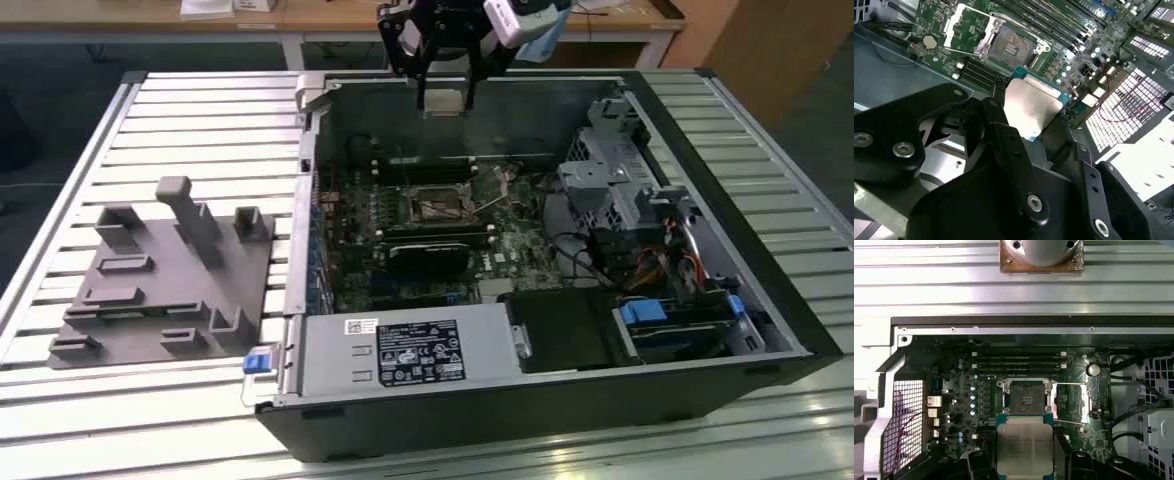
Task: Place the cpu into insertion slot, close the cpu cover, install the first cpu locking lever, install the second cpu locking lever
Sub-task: 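Place the cpu into insertion slot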
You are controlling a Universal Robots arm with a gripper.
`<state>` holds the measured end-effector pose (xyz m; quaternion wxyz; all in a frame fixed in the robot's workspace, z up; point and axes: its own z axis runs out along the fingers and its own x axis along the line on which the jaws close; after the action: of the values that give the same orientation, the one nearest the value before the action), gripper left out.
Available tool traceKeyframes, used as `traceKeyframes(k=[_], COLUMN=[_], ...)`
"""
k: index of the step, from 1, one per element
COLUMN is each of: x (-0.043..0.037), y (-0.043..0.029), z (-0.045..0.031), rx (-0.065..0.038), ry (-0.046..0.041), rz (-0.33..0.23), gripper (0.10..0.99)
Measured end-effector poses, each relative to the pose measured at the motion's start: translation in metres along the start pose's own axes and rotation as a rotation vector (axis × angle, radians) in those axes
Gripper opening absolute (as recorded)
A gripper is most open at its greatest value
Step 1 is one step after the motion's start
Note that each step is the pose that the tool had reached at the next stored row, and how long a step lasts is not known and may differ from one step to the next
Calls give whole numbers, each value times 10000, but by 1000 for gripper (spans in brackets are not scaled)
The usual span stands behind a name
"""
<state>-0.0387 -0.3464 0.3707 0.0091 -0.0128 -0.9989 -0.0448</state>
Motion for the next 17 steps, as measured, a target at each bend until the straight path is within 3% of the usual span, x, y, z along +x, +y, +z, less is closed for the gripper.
traceKeyframes(k=[17], x=[3], y=[0], z=[1], rx=[-5], ry=[-23], rz=[250], gripper=[541])
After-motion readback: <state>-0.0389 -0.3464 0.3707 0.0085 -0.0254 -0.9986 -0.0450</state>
